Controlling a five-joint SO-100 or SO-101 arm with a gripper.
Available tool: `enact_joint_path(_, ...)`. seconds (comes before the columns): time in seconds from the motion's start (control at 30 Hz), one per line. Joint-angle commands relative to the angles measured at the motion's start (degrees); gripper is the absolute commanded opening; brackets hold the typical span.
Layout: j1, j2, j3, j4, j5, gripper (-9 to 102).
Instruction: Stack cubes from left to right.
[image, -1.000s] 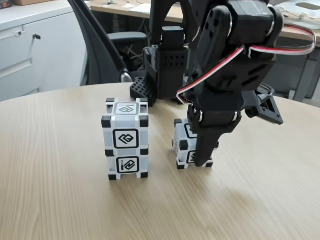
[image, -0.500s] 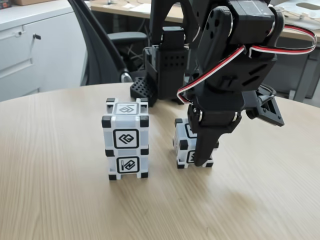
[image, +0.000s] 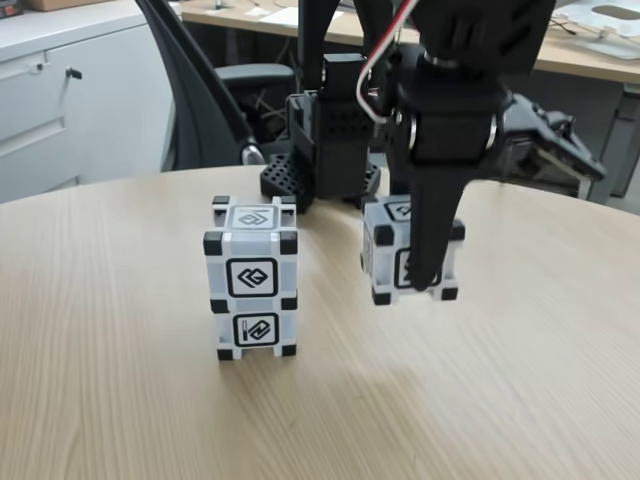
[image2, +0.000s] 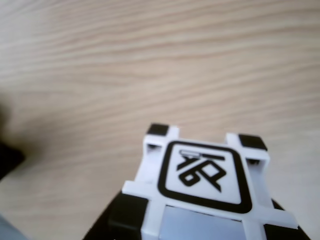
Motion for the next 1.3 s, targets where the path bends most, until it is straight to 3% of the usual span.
enact_joint_path(0.0,0.5,5.9,-1.2,0.5,0.1,0)
enact_joint_path(0.43,0.5,20.1,-1.2,0.6,-2.1,0)
enact_joint_path(0.8,0.9,21.5,-1.2,0.8,-5.7,0)
enact_joint_path(1.27,14.4,21.4,-1.2,0.8,-12.7,0)
